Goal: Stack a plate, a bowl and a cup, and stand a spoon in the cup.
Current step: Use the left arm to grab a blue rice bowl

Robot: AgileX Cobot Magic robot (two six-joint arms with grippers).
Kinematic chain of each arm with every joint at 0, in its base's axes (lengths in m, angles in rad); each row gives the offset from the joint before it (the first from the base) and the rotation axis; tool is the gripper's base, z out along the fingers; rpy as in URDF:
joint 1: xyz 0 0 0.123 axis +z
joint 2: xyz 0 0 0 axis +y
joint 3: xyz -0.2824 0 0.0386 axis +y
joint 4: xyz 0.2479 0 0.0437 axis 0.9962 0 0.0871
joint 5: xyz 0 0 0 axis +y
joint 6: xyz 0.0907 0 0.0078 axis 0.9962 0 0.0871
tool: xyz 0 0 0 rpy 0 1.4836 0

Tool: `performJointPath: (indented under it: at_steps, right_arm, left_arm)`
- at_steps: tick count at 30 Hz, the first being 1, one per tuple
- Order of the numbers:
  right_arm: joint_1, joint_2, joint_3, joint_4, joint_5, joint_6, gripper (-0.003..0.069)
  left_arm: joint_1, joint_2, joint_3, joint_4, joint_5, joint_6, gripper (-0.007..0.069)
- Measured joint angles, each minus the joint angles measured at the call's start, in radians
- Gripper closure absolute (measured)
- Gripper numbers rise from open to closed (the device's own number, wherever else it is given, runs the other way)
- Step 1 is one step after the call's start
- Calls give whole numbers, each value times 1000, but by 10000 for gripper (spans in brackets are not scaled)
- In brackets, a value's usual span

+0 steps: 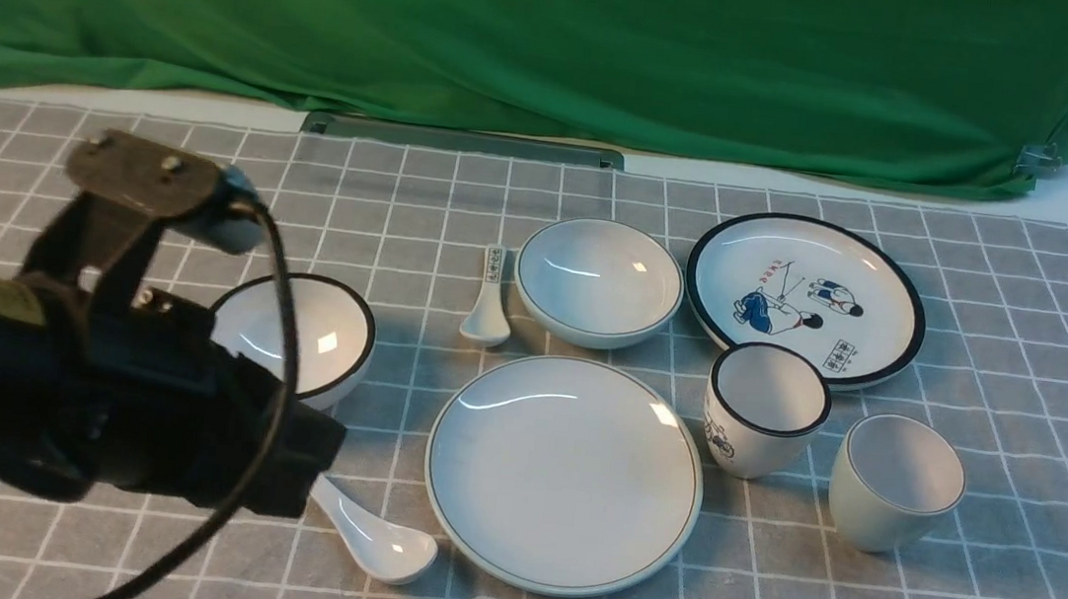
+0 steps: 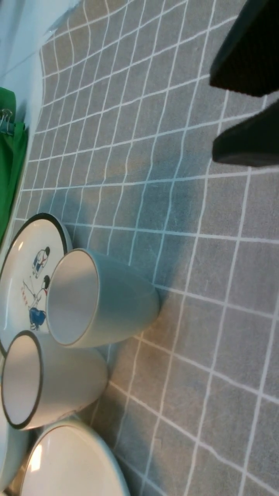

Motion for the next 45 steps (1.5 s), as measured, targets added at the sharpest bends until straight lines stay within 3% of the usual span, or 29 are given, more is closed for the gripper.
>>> performJointPath:
  at_steps: [4,5,10,15,18,24,28,32,39,43,45]
  right_arm:
    - [0,0,0,78,-53,114,418]
    - [0,0,0,136,-102,241,418]
    - [0,0,0,221,-257,559,418]
    - [10,3,-8,231,-271,639,435]
    - [45,43,-79,232,-135,598,477]
    - [189,348,-445,224,322,252,529]
    - [253,577,-684,202,558,88,531]
    - [270,675,-803,180,639,27,531]
    - [270,705,-853,160,644,-30,527]
    - [271,705,-853,159,656,-53,521]
    - [272,705,-853,158,659,-56,519]
  left_arm:
    - [-6,5,-5,1,3,0,607]
    - [-6,5,-6,0,4,0,607]
    - [-6,5,-6,1,52,26,607]
    - [-6,12,-12,12,77,79,607]
    - [-6,51,-57,18,88,128,607]
    - [-6,256,-242,10,90,239,607]
    - [-16,470,-433,5,124,344,607]
    - [-54,625,-600,50,161,412,607]
    - [-136,926,-971,227,306,490,598]
    - [-138,1036,-1117,243,359,558,525]
    - [-138,1073,-1166,247,362,592,448]
